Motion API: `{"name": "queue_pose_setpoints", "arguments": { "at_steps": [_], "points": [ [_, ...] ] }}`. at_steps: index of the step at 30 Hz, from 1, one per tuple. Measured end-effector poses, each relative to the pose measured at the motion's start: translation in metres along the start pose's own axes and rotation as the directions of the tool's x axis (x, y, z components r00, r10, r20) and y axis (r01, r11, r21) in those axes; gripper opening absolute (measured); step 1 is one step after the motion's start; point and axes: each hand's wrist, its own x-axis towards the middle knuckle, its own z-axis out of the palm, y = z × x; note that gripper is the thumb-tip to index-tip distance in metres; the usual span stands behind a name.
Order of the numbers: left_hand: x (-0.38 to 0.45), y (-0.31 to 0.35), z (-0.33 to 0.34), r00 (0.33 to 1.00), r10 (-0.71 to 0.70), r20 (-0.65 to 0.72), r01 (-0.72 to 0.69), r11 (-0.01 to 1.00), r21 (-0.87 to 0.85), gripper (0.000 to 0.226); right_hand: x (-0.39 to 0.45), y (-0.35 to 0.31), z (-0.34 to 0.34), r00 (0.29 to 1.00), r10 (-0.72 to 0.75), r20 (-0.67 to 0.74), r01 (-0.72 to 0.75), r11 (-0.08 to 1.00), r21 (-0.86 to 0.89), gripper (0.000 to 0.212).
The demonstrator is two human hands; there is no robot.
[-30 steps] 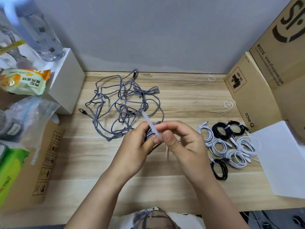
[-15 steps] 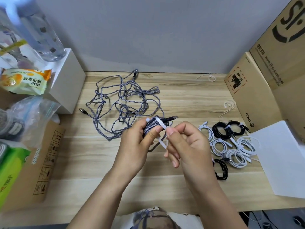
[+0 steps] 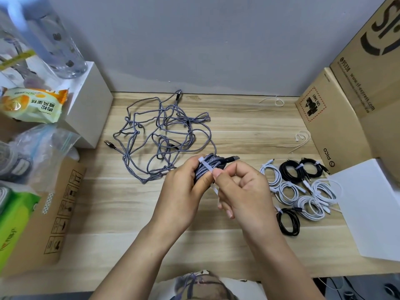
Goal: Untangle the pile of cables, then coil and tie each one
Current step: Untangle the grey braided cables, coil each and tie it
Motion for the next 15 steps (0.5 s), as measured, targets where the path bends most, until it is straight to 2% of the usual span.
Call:
{"name": "queue_pose_setpoints", "arguments": {
  "at_steps": [9,12,15],
  "points": [
    [0.000,0.001,-0.002,0.997,0.057,0.045,-0.061,0.995,0.085,0.033,0.002,0.003,0.000,1.000,0.007,-0.005,-0.007,1.000,0.002,0.028],
    [0.001,-0.002,-0.006,0.975,0.186,0.124,-0.208,0.956,0.207,0.027,0.004,0.006,-0.003,1.000,0.001,-0.018,-0.001,1.000,0.025,0.027],
    [0.002,-0.009,-0.006,0.924,0.312,0.223,-0.378,0.837,0.395,0.013,0.007,0.010,-0.010,1.000,0.010,-0.007,-0.010,1.000,0.004,0.026]
  ]
}}
